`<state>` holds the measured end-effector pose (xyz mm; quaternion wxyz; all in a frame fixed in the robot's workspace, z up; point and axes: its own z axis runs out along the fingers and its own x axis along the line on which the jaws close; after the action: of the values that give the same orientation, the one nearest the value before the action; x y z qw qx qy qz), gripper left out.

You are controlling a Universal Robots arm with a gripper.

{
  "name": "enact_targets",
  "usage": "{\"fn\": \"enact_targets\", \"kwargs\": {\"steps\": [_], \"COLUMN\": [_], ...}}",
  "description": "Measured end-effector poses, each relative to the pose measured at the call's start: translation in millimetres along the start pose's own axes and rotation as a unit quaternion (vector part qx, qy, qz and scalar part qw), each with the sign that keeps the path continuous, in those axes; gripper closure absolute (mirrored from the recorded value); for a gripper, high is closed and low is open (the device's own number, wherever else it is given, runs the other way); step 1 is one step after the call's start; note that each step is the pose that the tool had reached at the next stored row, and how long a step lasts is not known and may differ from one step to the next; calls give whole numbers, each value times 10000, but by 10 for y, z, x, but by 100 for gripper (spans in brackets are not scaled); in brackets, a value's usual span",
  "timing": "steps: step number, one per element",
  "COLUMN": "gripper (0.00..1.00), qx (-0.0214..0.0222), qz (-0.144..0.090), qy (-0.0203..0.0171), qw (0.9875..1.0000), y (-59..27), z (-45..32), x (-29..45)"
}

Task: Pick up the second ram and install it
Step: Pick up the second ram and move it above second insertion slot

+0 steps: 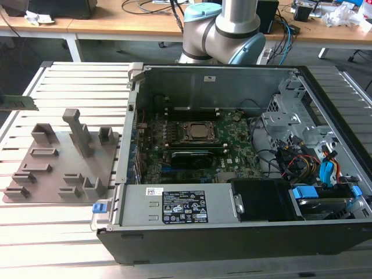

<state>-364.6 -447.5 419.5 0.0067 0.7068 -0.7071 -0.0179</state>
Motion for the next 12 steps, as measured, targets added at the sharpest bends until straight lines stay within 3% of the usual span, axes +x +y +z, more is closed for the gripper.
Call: {"fn": "enact_targets", "kwargs": {"steps": [6,12], "gripper": [86,86], "qx": [0,0], "qz": [0,1], "qy": [1,23], "qw": [10000,10000], "y": [-51,-311], "z": [-2,-11], "x": [0,-2]}}
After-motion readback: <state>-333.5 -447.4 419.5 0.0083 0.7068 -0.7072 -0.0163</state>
